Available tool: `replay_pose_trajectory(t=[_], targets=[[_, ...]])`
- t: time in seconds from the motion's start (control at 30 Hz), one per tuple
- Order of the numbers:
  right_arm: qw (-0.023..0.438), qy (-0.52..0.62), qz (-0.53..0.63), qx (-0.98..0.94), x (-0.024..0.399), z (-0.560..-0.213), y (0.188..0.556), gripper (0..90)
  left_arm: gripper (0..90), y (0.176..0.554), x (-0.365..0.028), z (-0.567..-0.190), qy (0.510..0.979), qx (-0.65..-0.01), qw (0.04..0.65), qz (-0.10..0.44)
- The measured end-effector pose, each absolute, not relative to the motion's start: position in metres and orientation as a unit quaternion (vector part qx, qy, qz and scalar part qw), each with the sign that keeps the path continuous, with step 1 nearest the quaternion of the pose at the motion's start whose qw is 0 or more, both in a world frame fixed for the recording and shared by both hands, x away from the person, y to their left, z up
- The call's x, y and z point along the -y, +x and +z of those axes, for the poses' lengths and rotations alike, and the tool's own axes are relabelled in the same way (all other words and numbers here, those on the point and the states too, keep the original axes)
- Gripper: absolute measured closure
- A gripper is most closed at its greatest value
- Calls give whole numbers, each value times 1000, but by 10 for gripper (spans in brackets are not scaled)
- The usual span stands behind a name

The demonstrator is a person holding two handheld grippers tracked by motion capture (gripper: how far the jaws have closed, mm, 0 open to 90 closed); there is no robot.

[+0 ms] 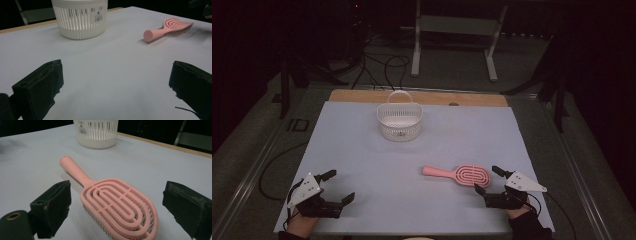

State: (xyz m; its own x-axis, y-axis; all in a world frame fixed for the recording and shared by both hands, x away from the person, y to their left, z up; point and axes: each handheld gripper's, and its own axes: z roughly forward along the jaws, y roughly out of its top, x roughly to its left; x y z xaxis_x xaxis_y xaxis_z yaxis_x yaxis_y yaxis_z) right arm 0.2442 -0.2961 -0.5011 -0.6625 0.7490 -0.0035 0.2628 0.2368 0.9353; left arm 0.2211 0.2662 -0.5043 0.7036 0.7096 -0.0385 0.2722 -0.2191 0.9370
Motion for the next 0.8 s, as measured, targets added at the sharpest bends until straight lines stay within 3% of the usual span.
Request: replay_pose_trajectory(t=[0.8], targets=[[223,342,513,-755,290,-475,237,80,1,221,-266,-504,750,-324,541,201]])
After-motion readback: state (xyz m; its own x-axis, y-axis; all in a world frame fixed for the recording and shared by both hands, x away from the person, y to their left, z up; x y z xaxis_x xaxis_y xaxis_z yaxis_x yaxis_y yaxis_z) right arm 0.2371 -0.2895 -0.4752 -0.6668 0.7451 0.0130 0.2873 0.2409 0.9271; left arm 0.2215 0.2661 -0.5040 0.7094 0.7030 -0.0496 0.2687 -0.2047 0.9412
